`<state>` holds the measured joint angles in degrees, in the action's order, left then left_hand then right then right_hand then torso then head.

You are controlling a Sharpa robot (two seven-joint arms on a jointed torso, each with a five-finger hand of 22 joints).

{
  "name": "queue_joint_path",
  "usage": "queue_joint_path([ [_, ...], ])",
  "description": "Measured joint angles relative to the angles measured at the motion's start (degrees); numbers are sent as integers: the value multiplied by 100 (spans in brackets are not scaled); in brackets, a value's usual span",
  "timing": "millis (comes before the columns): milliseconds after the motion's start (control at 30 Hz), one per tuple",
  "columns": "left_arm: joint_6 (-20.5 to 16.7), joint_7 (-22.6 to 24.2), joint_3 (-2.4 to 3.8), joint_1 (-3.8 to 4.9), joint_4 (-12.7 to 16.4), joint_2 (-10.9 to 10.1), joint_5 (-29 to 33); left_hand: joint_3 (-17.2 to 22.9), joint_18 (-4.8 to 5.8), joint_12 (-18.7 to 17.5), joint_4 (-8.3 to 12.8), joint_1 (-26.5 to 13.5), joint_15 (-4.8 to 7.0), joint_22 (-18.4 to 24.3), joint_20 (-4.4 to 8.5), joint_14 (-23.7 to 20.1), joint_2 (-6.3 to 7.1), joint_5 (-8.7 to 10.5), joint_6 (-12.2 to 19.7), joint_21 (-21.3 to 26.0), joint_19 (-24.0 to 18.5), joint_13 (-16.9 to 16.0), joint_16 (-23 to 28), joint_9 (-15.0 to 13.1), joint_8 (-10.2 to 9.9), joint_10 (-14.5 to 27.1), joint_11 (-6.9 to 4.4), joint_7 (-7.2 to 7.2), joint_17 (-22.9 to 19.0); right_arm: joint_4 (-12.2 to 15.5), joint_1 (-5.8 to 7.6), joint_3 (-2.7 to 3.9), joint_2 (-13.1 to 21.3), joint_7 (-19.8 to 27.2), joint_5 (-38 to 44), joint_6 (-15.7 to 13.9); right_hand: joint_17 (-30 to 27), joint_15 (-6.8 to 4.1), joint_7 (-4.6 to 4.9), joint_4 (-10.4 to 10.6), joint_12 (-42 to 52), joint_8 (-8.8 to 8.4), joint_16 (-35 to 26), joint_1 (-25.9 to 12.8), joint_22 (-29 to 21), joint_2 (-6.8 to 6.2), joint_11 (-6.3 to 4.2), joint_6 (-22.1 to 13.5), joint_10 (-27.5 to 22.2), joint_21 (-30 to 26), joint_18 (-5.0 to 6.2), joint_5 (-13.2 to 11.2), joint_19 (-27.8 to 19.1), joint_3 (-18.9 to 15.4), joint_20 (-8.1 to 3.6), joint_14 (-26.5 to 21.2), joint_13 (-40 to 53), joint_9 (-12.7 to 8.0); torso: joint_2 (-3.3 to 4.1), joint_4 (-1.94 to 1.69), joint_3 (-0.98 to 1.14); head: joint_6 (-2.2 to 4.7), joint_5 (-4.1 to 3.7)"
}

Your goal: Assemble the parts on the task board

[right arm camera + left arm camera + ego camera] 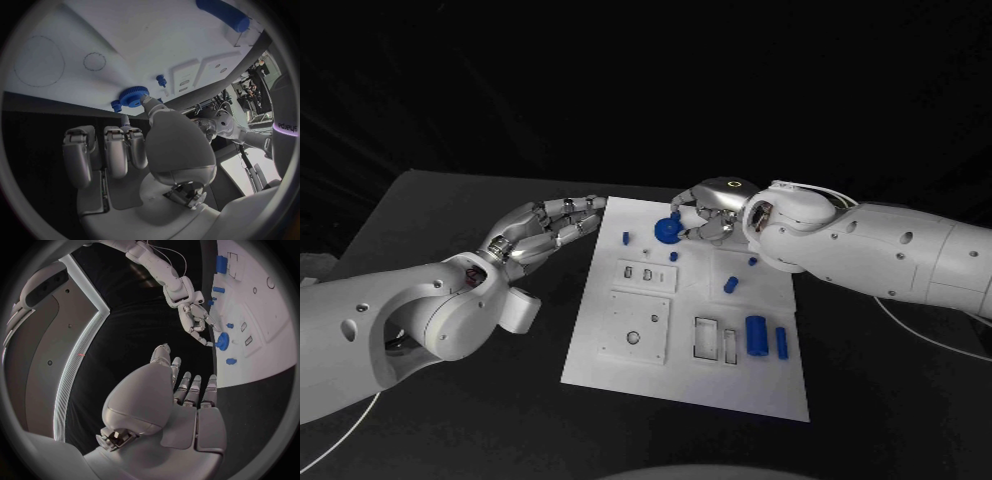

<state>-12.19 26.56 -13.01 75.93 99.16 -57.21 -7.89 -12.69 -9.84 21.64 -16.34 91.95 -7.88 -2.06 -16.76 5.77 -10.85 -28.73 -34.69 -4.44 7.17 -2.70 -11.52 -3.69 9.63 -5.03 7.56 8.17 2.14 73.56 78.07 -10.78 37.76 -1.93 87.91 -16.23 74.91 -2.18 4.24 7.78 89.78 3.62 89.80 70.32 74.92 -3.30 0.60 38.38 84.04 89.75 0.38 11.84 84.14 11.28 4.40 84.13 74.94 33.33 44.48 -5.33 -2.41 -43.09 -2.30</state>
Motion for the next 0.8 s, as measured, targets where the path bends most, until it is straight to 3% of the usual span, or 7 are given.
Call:
queue_joint_path([
  [133,0,0,-1,0,9,-35,-1,0,0,0,0,0,0,0,0,0,0,0,0,0,0,0,0,0,0,0,0,0,0,201,4,-3,345,125,-77,-288,0,0,28,394,0,38,0,-411,0,38,0,241,0,0,0,-738,0,-252,0,0,0,-144,0,7,-3,21,18],
  [233,-1,0,-1,0,18,-59,-3,0,0,0,0,0,0,0,-18,0,0,0,0,0,18,0,0,0,24,0,0,0,0,426,56,-6,686,212,-162,-531,0,0,56,611,0,82,0,-528,0,36,0,430,0,0,0,-853,0,-368,0,0,0,-213,0,10,-4,27,18],
  [267,-1,0,-1,0,21,-65,-3,0,0,0,0,0,0,0,-21,0,0,0,0,0,21,0,0,0,25,0,0,0,0,511,83,-7,798,235,-192,-597,0,0,70,640,0,101,0,-533,0,42,0,505,0,0,0,-839,0,-385,0,0,-1,-231,0,10,-4,28,13],
  [333,-2,0,-1,0,22,-76,-4,0,0,0,0,0,0,1,-21,0,0,0,0,0,21,0,-23,0,25,0,0,0,2,706,160,-6,1064,281,-264,-722,0,0,100,625,0,102,0,-405,0,70,0,595,0,0,0,-569,0,-369,0,0,-1,-284,-1,13,-4,27,-1],
  [533,-2,0,-2,0,19,-63,-6,0,0,0,0,23,-20,1,-21,-21,23,0,-22,0,21,0,-23,0,25,0,0,22,5,1025,241,-9,1738,460,-658,-891,0,0,109,365,0,67,0,210,-1,76,0,604,0,0,0,33,0,-192,0,0,-1,-372,-8,20,-4,15,-82],
  [667,-2,1,-2,-12,4,-42,-7,0,0,0,0,23,-20,1,-21,-21,23,0,-22,0,21,0,-23,0,25,21,21,22,4,1090,144,-22,2002,738,-1154,-971,4,0,109,297,0,82,0,376,-1,88,0,604,0,0,0,181,0,-137,0,0,-1,-320,-10,30,3,24,-116],
  [800,0,7,-3,-31,-23,-26,-8,0,0,0,0,23,-20,1,-21,-21,23,0,-22,0,21,0,-23,0,25,22,21,22,4,1033,-62,-35,2144,1097,-1698,-1084,4,0,100,272,0,327,0,492,-1,139,0,585,0,0,0,200,0,-162,0,0,-1,-73,-18,42,14,21,-146],
])
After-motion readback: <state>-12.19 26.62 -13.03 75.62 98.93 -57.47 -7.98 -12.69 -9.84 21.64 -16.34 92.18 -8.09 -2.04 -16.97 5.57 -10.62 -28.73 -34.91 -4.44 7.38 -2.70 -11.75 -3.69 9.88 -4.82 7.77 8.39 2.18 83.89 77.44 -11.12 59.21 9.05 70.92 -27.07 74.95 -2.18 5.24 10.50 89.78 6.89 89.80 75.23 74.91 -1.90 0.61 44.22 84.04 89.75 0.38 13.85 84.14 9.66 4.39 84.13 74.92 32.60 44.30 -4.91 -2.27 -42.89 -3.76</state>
